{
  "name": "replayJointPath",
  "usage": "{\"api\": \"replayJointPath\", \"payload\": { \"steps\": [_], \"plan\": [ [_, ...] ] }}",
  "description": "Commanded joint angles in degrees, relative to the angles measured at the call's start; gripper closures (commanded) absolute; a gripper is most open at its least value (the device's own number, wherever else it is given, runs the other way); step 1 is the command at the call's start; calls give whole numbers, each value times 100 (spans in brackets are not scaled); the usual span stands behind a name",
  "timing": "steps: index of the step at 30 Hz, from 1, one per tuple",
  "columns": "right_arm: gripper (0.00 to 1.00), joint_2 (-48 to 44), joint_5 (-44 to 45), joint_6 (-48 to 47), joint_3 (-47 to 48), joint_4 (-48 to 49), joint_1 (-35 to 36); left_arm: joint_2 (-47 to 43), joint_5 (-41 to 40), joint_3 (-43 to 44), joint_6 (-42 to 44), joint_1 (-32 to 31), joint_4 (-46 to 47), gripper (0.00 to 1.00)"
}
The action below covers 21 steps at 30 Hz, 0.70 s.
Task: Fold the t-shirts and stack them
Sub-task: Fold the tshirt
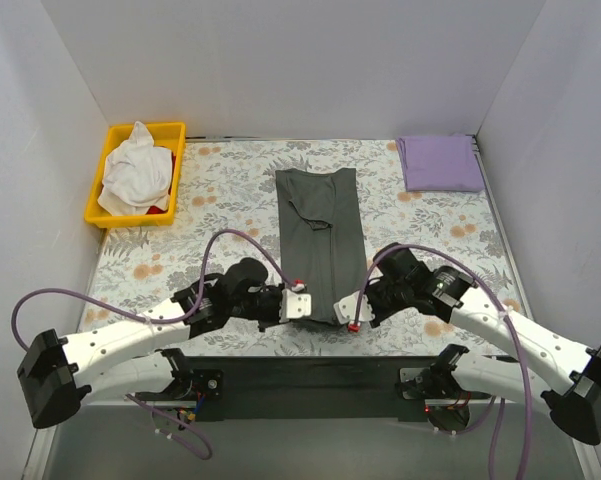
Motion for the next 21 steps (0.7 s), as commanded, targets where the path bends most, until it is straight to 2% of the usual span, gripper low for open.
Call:
{"api": "replayJointPath", "payload": {
  "steps": [1, 7, 16, 21],
  "plan": [
    [99, 364, -143, -529, 556, -155, -570, 167, 267, 360, 167, 479, -66, 100],
    [99, 1323, -468, -1267, 1408, 20, -1538, 816, 584, 720, 738, 1481, 495, 100],
    [99, 2685, -724, -1857, 2253, 495, -2198, 2432, 628, 1765, 1354, 2703, 1383, 100],
    [99, 3607, -759, -2165, 2831, 698, -2374, 3234, 839, 2337, 1626, 3257, 1480, 100]
  ]
}}
